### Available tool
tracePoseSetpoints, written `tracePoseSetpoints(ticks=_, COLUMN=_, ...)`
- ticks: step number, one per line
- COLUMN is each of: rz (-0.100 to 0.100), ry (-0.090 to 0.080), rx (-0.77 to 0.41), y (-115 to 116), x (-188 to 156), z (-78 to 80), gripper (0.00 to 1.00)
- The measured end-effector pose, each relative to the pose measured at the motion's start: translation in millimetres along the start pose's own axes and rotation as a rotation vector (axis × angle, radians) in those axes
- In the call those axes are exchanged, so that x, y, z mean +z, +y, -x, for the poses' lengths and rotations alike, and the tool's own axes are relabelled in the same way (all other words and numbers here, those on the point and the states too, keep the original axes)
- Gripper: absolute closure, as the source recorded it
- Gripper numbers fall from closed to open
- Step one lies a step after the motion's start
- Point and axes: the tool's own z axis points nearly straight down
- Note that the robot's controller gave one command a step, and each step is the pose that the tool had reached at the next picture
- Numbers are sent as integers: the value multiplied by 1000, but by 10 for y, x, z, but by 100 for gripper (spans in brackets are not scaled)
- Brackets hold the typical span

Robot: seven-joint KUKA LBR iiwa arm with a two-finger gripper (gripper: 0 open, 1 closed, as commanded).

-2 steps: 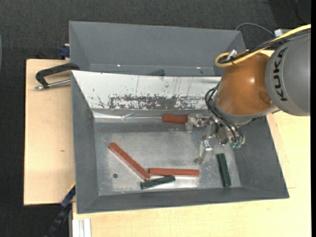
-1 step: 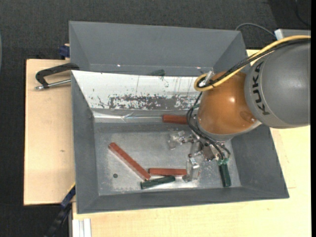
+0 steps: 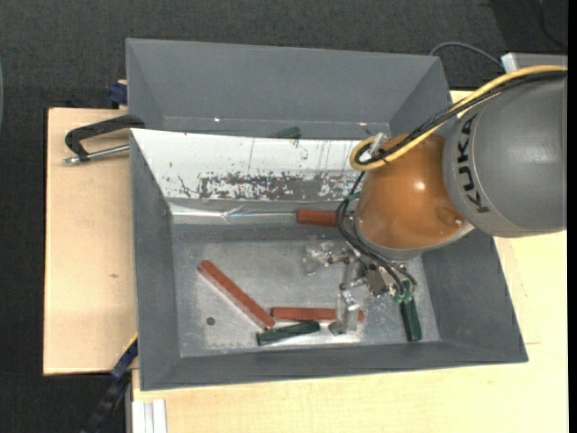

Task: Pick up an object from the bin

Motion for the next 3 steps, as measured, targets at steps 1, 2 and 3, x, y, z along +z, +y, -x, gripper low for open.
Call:
tracePoseSetpoints(ticks=1, rz=-3, ry=1, rx=-18, y=510, x=306, z=19, gripper=100)
tracePoseSetpoints(ticks=2, rz=-3, ry=1, rx=-18, y=510, x=306, z=19, gripper=100)
tracePoseSetpoints(ticks=3, rz=-4, ry=-5, rx=-5, y=404, x=-1396, z=209, gripper=100)
